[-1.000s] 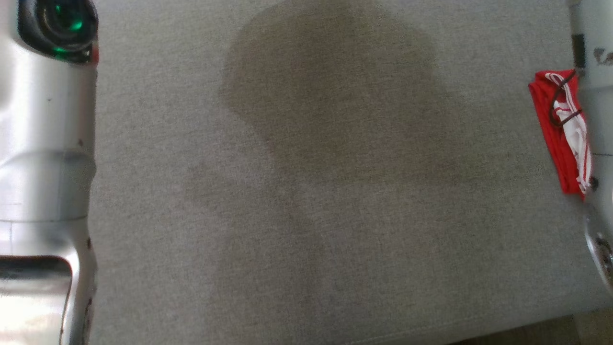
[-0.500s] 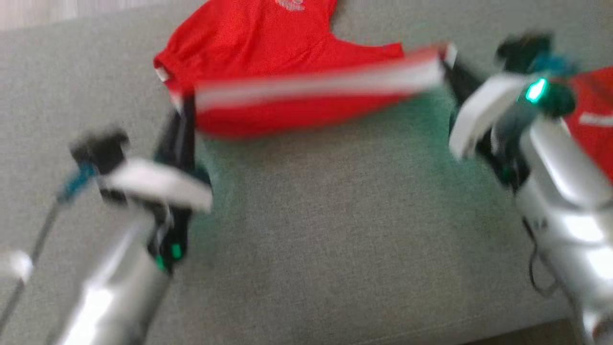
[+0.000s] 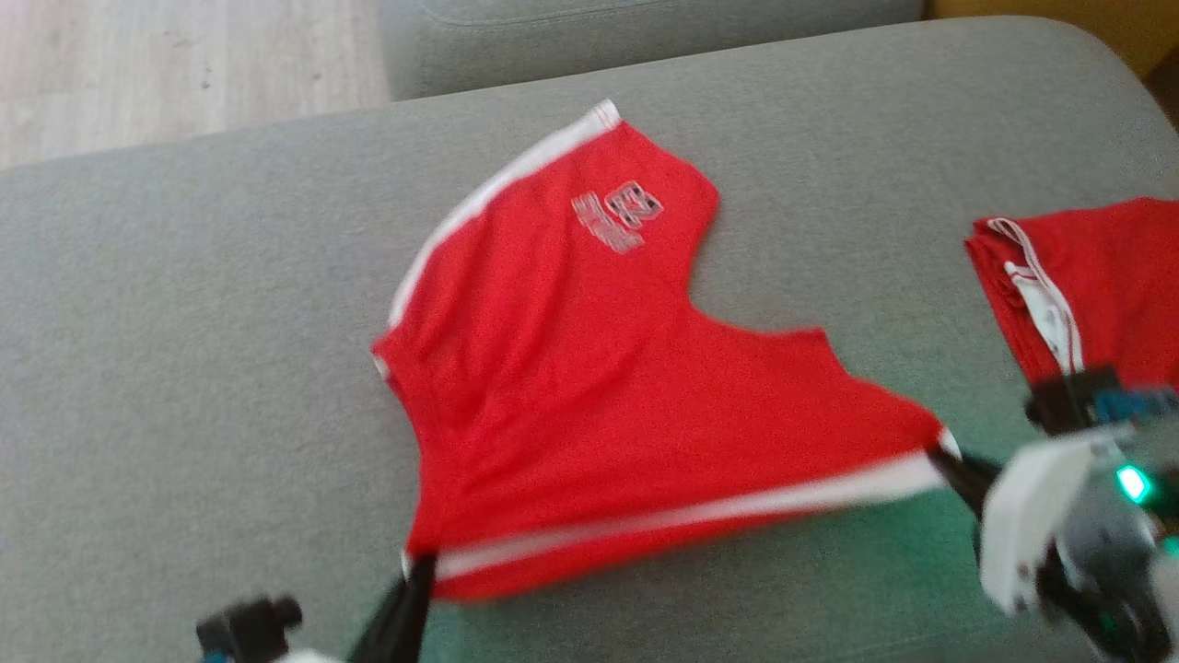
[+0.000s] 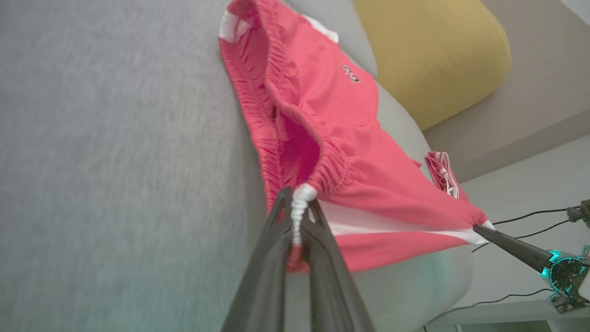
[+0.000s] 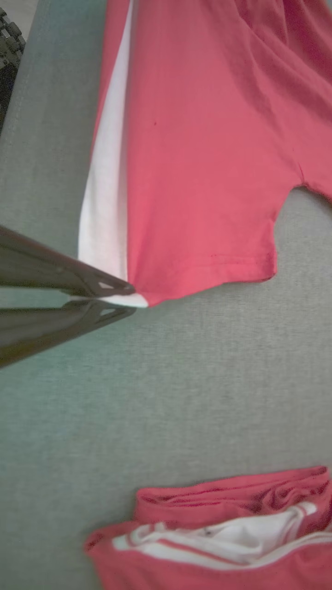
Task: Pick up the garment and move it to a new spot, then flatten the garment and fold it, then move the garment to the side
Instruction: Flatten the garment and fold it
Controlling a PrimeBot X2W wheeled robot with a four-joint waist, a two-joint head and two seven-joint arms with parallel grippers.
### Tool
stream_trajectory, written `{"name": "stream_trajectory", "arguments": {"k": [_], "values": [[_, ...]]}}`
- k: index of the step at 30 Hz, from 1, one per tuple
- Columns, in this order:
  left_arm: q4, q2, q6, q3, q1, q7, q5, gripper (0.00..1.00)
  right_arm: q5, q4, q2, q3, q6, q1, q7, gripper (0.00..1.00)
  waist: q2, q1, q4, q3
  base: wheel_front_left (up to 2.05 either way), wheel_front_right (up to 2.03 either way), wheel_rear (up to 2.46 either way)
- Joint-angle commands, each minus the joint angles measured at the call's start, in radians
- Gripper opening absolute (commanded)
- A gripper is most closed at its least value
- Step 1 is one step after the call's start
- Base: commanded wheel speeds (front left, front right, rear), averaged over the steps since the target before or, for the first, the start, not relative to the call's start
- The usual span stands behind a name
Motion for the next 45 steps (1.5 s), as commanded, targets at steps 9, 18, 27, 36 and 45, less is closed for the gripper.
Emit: {"name": "stream_trajectory", "arguments": {"k": [9, 18, 27, 36, 45], "values": [[-0.298, 0.050, 0.145, 0.053, 0.035, 0.055, -0.041, 0.00, -0.167, -0.447, 0.108, -0.131, 0.006, 0.073, 0.109, 0.00, -0.0001, 0.0004, 0.060, 0.036, 0.00, 0.00, 0.00], [-0.179, -0.082, 0.151, 0.095, -0.193, 0.029, -0.040, 0.00, -0.137, -0.216, 0.025, -0.004, 0.006, -0.260, -0.037, 0.00, -0.0001, 0.0004, 0.147, 0.101, 0.00, 0.00, 0.00], [0.019, -0.169, 0.107, 0.103, -0.399, 0.001, -0.015, 0.00, -0.078, 0.130, 0.015, 0.135, 0.006, -0.654, -0.222, 0.00, -0.0001, 0.0004, 0.194, 0.239, 0.00, 0.00, 0.00], [0.200, -0.252, 0.071, 0.097, -0.562, -0.034, 0.011, 0.00, -0.034, 0.397, 0.019, 0.242, 0.006, -0.872, -0.333, 0.00, -0.0001, 0.0004, 0.247, 0.327, 0.00, 0.00, 0.00], [0.297, -0.279, 0.018, 0.062, -0.567, -0.026, 0.002, 1.00, 0.053, 0.553, 0.018, 0.338, 0.006, -0.912, -0.423, 1.00, -0.0001, 0.0004, 0.264, 0.297, 0.00, 0.00, 0.00]]}}
